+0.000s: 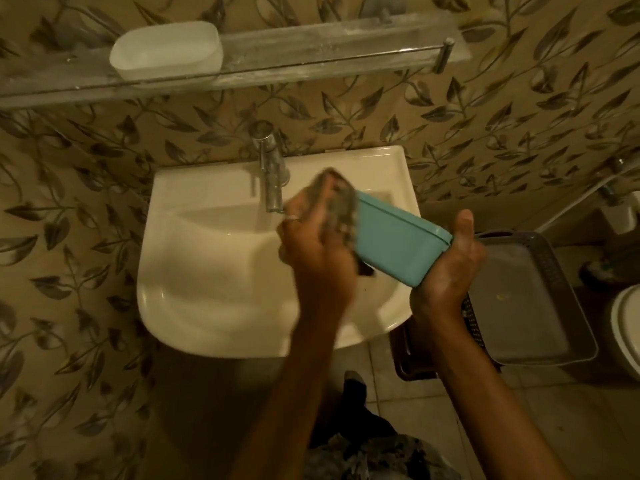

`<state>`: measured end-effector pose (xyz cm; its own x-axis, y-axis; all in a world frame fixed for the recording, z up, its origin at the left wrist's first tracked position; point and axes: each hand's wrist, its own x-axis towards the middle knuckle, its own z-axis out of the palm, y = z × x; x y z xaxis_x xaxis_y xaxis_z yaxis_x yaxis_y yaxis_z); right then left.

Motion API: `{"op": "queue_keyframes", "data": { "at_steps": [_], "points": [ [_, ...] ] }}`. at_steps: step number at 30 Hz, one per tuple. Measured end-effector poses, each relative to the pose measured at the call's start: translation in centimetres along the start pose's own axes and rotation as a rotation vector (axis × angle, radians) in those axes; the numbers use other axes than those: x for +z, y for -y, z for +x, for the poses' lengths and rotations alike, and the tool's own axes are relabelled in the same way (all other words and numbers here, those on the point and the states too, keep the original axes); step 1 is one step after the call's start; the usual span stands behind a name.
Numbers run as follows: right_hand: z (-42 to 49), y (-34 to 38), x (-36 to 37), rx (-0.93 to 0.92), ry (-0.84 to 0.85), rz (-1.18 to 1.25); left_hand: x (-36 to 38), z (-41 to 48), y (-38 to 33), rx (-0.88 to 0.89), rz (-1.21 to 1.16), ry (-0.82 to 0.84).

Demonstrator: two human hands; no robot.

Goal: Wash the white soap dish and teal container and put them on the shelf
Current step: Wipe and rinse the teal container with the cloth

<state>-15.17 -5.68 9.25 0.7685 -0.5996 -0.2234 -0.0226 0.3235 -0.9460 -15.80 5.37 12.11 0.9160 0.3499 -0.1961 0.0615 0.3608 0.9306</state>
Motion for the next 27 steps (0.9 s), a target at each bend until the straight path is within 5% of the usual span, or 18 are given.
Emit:
{"op": "queue_keyframes", "data": {
  "at_steps": [4, 10, 14, 21, 27],
  "points": [
    [1.3, 1.1, 0.3, 0.097, 0.020, 0.121, -3.4, 5.3, -1.0, -0.253, -0.027, -0.142],
    [2.2, 1.0, 1.4, 0.123, 0.267, 0.316, -2.9, 3.4, 0.9, -0.488, -0.362, -0.092],
    [2.6, -0.5, 1.0, -0.093, 0.493, 0.018, -1.6, 2.4, 0.7, -0.597, -0.440, -0.065],
    [4.3, -2.4, 0.1, -0.406, 0.529, -0.256, -1.1, 2.7, -1.2, -0.320, -0.405, -0.133],
    [2.6, -0.6, 2.9, -0.123, 0.418, 0.073, 0.8, 0.7, -2.1, -0.064, -0.261, -0.117]
  ]
}}
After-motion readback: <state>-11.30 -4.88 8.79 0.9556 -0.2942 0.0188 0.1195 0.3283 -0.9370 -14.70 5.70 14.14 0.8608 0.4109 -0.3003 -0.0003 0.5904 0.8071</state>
